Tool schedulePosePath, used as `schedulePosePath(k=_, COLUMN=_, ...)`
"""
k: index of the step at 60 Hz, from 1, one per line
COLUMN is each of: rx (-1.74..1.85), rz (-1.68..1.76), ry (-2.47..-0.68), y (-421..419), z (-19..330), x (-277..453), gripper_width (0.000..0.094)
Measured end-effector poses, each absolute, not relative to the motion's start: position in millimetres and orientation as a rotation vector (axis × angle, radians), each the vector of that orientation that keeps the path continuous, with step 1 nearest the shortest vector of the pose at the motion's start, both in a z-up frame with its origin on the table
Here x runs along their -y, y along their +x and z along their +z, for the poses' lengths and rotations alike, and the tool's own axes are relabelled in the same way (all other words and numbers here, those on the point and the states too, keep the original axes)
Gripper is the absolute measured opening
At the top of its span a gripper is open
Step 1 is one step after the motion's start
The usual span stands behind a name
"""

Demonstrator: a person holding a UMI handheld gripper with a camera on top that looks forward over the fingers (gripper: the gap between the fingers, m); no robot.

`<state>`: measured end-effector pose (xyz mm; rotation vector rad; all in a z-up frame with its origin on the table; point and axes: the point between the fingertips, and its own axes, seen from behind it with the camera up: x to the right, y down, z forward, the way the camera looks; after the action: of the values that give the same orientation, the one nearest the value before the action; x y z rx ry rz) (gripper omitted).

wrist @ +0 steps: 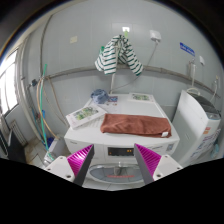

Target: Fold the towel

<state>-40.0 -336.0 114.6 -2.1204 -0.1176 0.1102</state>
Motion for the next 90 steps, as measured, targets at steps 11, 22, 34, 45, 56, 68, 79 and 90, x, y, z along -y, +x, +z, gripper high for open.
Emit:
schedulePosePath(k=11, rx=0.181, rz=0.172, ry=-2.126, y=-94.6, z=95.7, x=280.7, gripper_width=0.0828)
schedulePosePath(k=22, rx=0.237, rz=0.163, ry=-2.126, y=-124.3, z=61.7, x=185.3, gripper_width=0.0781)
schedulePosePath(k=34, rx=0.224, rz=0.162, ry=-2.216, y=-127.3, z=3.9, x=105.9, gripper_width=0.0671)
schedulePosePath(k=45, rx=0.25, rz=0.025, ry=-2.179, y=-95.9, z=-10.1, x=79.5, gripper_width=0.0071)
schedulePosePath(k=56, rx=0.249, rz=0.188, ry=-2.192, y=-103.8, z=-3.5, x=84.2, gripper_width=0.0018)
schedulePosePath(k=68, rx=0.091, rz=0.207, ry=-2.064, y=-22.3, z=85.4, x=78.2, gripper_width=0.0018)
schedulePosePath(k=79, rx=-0.103, rz=0.048, ry=-2.083, y=109.3, z=87.7, x=86.4, gripper_width=0.0022)
schedulePosePath(k=90, rx=-0.225, rz=-0.091, ry=-2.228, y=189.2, z=18.3, x=99.1, gripper_width=0.0039)
